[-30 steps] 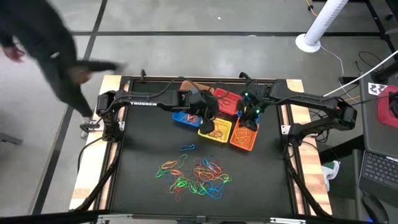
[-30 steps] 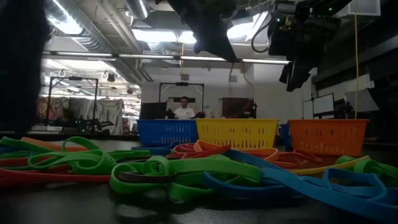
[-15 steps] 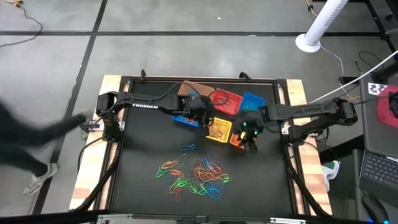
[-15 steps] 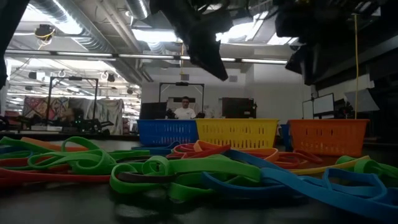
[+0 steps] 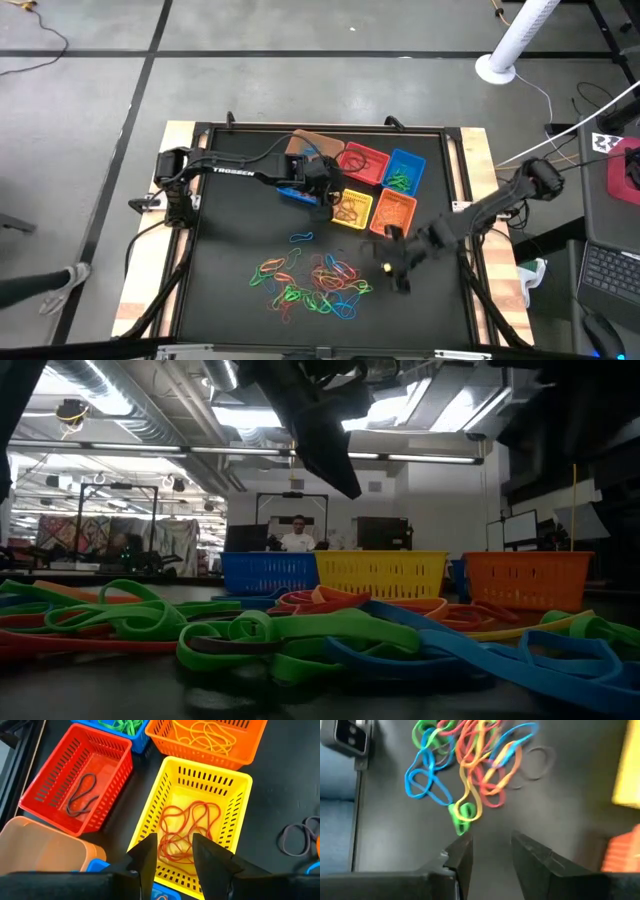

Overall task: Sort rubber bands into baskets
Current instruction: Put the green rubber band into the blue basket, then put the blue rubber band into the transparent orange basket

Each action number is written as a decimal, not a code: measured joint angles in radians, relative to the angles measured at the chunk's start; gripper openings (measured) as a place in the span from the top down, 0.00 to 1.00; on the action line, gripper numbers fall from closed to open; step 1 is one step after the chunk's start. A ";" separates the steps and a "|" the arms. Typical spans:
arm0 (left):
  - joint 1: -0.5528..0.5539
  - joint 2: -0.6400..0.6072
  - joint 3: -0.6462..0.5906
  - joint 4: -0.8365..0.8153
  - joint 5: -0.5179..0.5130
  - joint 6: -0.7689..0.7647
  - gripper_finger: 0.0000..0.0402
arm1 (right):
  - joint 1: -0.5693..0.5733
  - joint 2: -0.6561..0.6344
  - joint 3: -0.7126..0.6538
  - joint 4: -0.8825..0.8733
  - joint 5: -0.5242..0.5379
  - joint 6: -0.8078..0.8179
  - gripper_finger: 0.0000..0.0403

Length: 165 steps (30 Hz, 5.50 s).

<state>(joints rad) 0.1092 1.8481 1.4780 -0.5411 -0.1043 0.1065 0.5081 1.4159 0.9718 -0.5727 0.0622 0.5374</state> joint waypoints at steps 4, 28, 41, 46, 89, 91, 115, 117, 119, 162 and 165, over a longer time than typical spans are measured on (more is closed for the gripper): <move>0.000 0.000 0.000 0.000 0.000 -0.001 0.70 | 0.082 0.094 0.000 0.046 0.026 0.039 0.67; -0.013 0.000 0.000 0.002 0.000 -0.003 0.71 | 0.113 0.369 0.000 0.270 0.033 0.072 0.70; -0.013 0.000 0.000 0.004 0.000 -0.002 0.71 | 0.063 0.299 0.056 0.057 -0.082 0.104 0.94; -0.013 0.000 0.000 0.003 0.000 -0.001 0.71 | 0.007 0.224 0.126 -0.206 -0.091 0.014 0.98; -0.153 -0.089 0.000 -0.491 0.053 -0.092 0.71 | -1.009 -0.034 0.161 -0.546 0.120 -0.678 0.87; -0.169 -0.089 0.000 -0.485 0.054 -0.103 0.71 | -1.016 -0.029 0.161 -0.543 0.120 -0.680 0.81; -0.198 0.137 0.000 -0.330 0.046 -0.224 0.71 | -1.019 -0.019 0.161 -0.491 0.119 -0.681 0.62; -0.194 0.161 0.000 -0.327 0.043 -0.224 0.71 | -1.019 -0.019 0.161 -0.491 0.107 -0.681 0.62; -0.189 0.183 0.000 -0.324 0.040 -0.224 0.71 | -1.019 -0.019 0.161 -0.491 0.102 -0.681 0.62; -0.047 -0.119 0.035 -0.370 -0.054 0.013 1.00 | -0.633 -0.019 0.158 -0.419 -0.361 -0.489 0.62; 0.010 -0.170 0.035 -0.314 -0.085 0.051 1.00 | -0.535 -0.019 0.158 -0.371 -0.314 -0.448 0.62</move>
<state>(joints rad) 0.1195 1.6779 1.5135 -0.8549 -0.1897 0.1576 -0.0272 1.3968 1.1297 -0.9437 -0.2520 0.0895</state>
